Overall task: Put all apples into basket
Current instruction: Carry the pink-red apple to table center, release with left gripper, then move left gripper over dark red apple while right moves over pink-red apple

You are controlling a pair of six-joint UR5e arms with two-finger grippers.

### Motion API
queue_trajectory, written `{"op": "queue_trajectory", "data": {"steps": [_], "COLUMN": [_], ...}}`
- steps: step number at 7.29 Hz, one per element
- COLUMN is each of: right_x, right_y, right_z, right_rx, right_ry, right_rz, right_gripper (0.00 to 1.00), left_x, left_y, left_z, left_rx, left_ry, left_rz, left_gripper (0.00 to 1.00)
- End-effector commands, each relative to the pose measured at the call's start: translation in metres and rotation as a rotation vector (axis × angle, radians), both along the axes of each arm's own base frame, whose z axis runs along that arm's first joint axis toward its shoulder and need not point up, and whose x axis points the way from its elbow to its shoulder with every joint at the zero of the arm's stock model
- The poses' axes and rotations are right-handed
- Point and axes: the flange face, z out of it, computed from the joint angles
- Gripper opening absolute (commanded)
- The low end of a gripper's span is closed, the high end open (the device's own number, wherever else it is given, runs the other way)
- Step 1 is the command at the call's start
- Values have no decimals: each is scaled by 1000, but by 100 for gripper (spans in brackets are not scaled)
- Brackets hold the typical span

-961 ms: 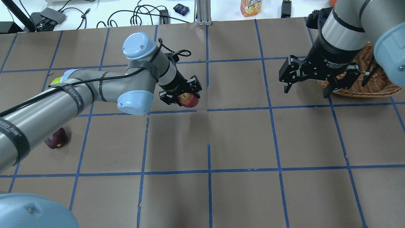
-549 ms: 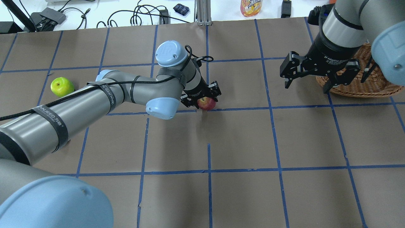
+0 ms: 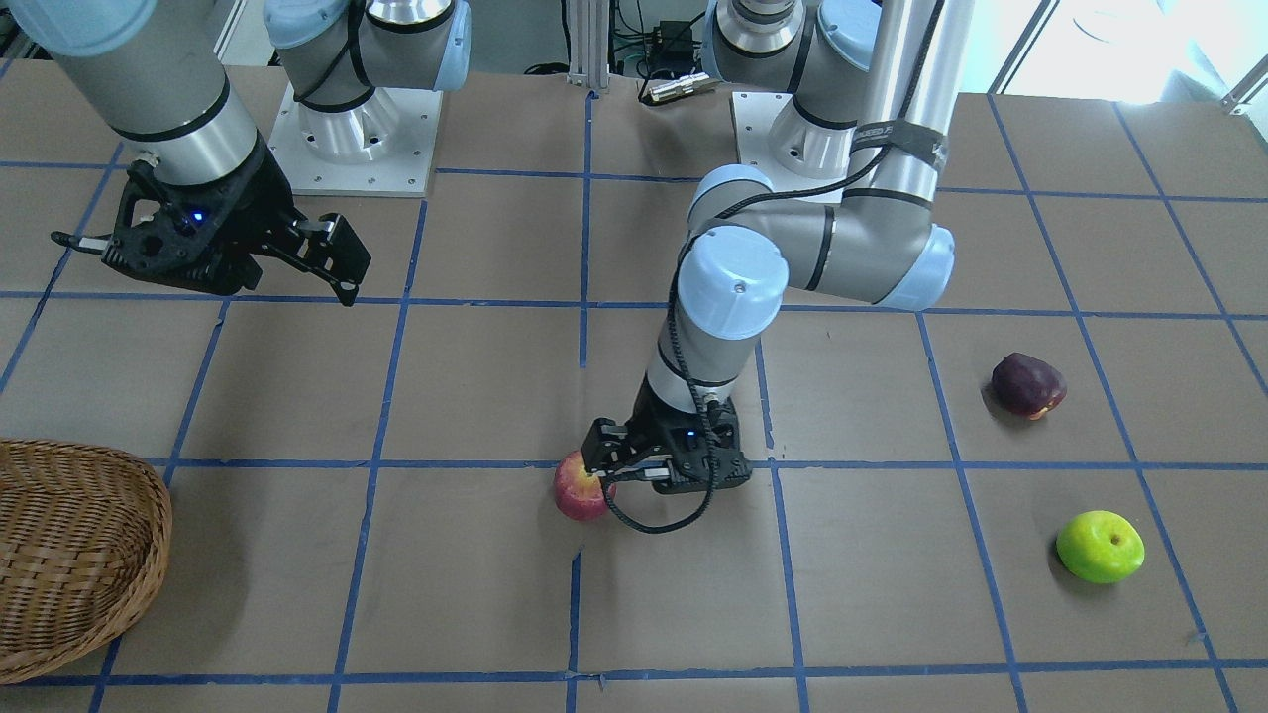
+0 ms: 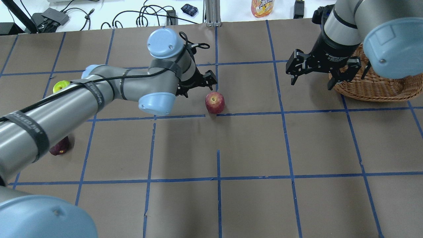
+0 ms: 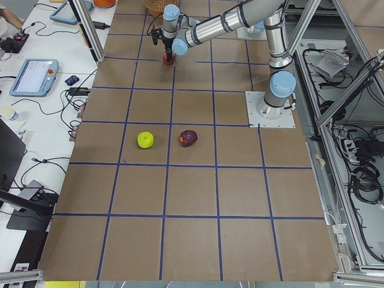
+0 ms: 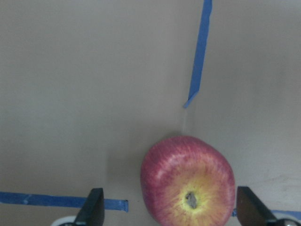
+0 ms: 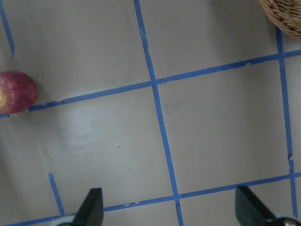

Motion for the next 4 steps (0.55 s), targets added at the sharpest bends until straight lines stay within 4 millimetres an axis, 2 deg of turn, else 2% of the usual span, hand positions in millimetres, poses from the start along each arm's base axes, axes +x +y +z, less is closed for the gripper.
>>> {"op": "queue_trajectory", "data": {"steps": [1, 2, 3, 4], "right_x": [22, 56, 95, 125], "right_y": [-31, -41, -46, -54], "right_z": [-33, -51, -66, -87], "right_rx": [-23, -51, -64, -65], "right_ry": [-50, -55, -56, -52], "right_rz": [-18, -36, -31, -44], "right_gripper": [100, 100, 100, 100], "left_x": [159, 225, 277, 315], "left_y": [-12, -1, 24, 55], "left_z": [32, 28, 13, -6], "left_rx": [29, 63, 132, 186], "left_ry": [-41, -85, -184, -176], "left_rz": [-104, -145, -173, -116], "left_gripper": [100, 100, 100, 100]}}
